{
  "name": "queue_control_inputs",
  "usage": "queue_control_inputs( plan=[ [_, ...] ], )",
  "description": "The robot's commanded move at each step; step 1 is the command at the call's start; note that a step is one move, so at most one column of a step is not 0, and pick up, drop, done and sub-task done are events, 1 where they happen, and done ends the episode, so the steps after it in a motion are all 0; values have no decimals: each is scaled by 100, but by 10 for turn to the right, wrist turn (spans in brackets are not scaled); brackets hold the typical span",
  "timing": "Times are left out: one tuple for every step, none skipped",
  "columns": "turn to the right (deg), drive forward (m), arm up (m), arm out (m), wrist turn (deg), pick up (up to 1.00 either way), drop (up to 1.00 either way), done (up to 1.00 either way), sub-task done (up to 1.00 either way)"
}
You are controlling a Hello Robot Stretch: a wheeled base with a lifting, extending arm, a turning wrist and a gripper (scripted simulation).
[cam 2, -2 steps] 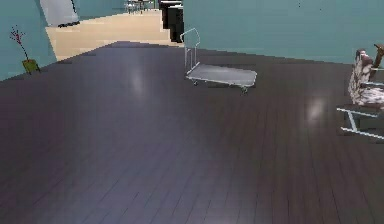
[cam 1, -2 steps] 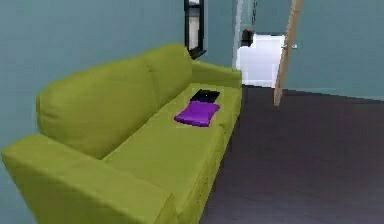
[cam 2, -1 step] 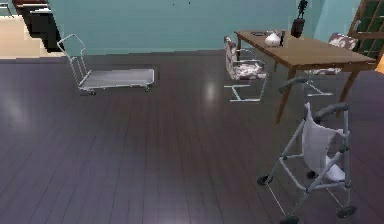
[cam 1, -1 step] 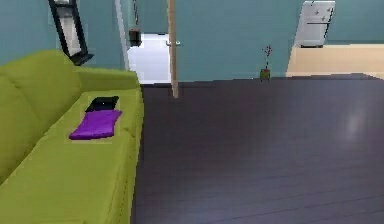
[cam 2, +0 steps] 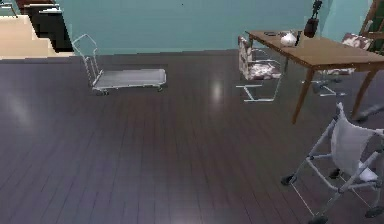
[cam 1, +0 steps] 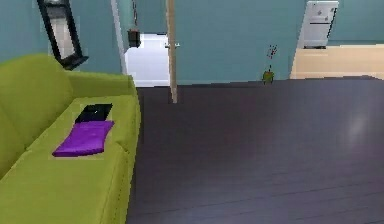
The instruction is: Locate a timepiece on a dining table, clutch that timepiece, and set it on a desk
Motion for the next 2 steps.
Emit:
queue_control_inputs(
  plan=[
    [450,0,0,0,0,0,0,0,0],
    [390,0,0,0,0,0,0,0,0]
  ],
)
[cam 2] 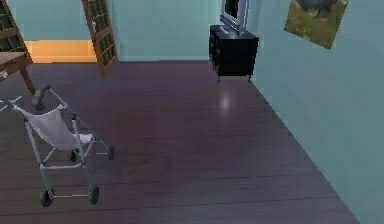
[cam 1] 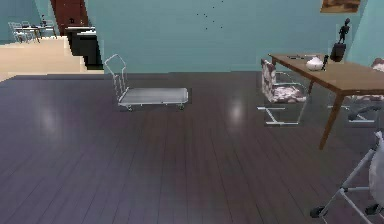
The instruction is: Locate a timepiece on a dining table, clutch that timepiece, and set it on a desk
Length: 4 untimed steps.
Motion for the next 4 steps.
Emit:
queue_control_inputs(
  plan=[
    [0,15,0,0,0,0,0,0,0],
    [-450,0,0,0,0,0,0,0,0],
    [-420,0,0,0,0,0,0,0,0],
    [0,100,0,0,0,0,0,0,0]
  ],
)
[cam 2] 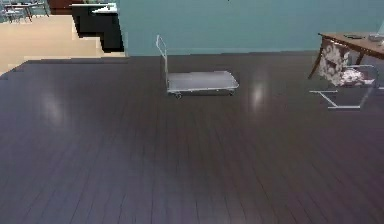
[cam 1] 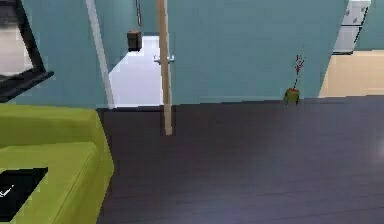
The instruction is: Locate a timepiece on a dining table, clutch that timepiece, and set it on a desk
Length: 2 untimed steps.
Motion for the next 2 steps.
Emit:
queue_control_inputs(
  plan=[
    [-30,0,0,0,0,0,0,0,0],
    [0,75,0,0,0,0,0,0,0]
  ],
)
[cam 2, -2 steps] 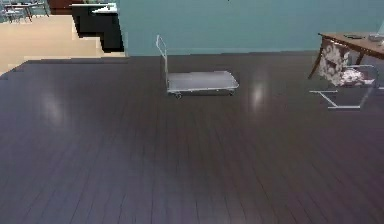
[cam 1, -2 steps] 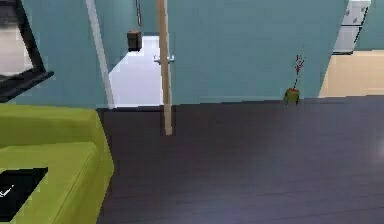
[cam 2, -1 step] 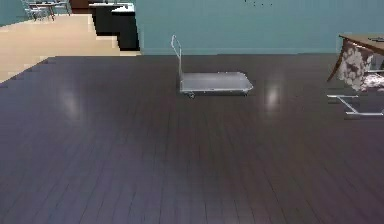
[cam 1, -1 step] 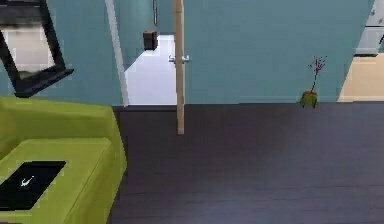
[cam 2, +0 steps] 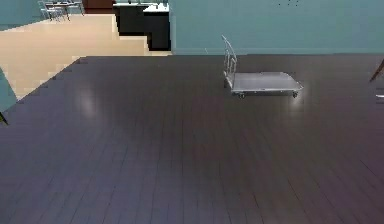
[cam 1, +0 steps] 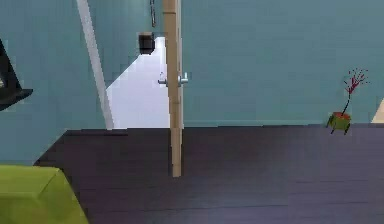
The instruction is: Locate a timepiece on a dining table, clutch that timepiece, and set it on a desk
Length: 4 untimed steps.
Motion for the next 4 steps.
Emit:
queue_control_inputs(
  plan=[
    [0,80,0,0,0,0,0,0,0],
    [-450,0,0,0,0,0,0,0,0],
    [0,45,0,0,0,0,0,0,0],
    [30,0,0,0,0,0,0,0,0]
  ],
)
